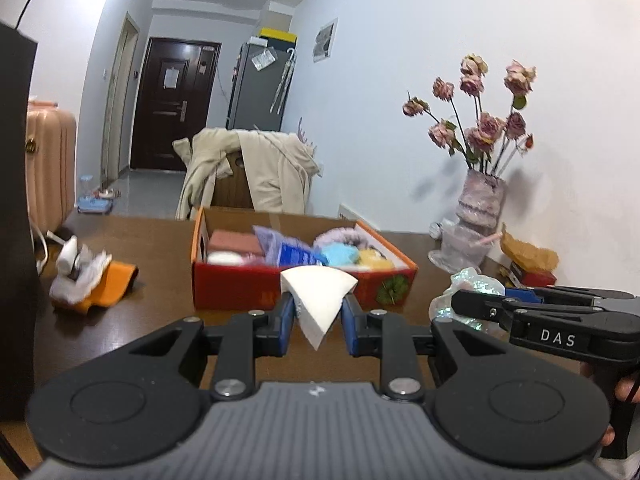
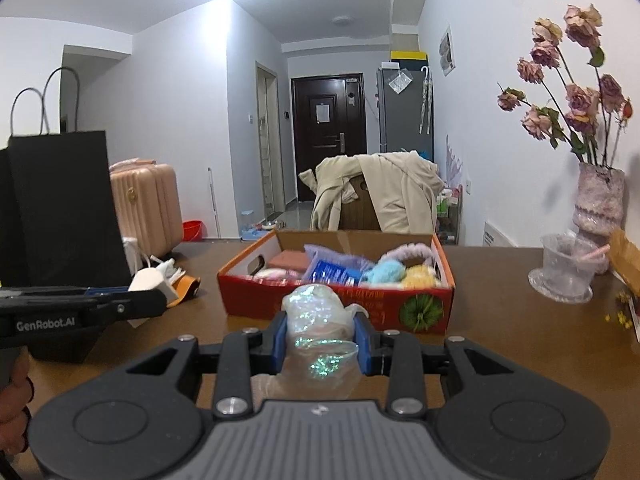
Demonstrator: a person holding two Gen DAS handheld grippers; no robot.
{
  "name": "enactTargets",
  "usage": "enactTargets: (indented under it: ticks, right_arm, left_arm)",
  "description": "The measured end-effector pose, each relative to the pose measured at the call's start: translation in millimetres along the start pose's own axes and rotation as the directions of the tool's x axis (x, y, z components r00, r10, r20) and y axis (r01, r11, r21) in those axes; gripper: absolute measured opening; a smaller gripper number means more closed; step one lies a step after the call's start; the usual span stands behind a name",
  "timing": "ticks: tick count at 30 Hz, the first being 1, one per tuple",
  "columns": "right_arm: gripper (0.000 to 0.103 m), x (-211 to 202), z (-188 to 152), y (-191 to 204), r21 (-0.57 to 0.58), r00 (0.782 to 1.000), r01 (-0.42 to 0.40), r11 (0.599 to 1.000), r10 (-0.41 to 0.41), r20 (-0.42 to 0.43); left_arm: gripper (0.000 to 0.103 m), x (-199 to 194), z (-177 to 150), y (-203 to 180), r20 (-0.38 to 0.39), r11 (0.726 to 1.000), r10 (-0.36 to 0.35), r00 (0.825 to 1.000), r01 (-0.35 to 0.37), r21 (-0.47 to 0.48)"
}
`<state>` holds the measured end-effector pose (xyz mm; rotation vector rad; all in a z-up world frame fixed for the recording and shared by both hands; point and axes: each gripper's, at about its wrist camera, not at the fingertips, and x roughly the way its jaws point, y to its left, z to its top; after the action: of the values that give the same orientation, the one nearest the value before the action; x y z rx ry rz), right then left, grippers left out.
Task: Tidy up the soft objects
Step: 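Carry the wedge and ball into the box and open both grippers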
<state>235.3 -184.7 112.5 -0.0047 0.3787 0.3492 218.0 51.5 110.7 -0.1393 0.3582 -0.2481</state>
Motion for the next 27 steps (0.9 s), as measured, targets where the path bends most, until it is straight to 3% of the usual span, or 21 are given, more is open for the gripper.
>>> enactTargets:
  ticks: [6, 11, 17, 21, 24, 27]
  right_arm:
    - [0.033, 57.9, 40.7, -26.9, 0.024, 0.998, -0.055, 0.998, 0.054, 0.01]
    - [0.033, 123.6, 81.3, -52.7, 0.077, 0.995, -0.097, 0.992, 0.097, 0.013]
    - [0.033, 232.8, 115.1, -79.4, 0.157, 0.991, -0.103, 0.982, 0.116, -0.071]
    - [0.034, 306.7, 119.2, -90.5, 0.19, 0.985, -0.048, 0.981, 0.078, -0.156]
    - [0.042, 349.8, 112.4, -97.8, 0.212, 0.97, -0.009, 0.977, 0.06, -0.235]
    - [0.052, 372.6, 102.0, -99.8, 0.211, 0.959, 0.031, 0.977, 0.03, -0.281]
  left_arm:
    - [0.025, 45.3, 41.4, 17.9, 0.055, 0.999, 0.01, 0.998, -0.012, 0.038]
    - [0.025, 106.0, 76.0, 42.5, 0.041, 1.0, 0.022, 0.999, -0.023, 0.019]
    - [0.026, 191.5, 92.7, 77.7, -0.07, 0.998, 0.032, 0.997, -0.037, -0.06]
    - [0.026, 249.5, 93.2, 99.5, -0.178, 0.992, 0.015, 0.984, -0.038, -0.124]
    - [0.031, 277.3, 86.6, 102.9, -0.25, 0.991, 0.014, 0.968, -0.047, -0.128]
    - [0.044, 289.7, 74.0, 102.0, -0.299, 0.991, 0.016, 0.954, -0.054, -0.12]
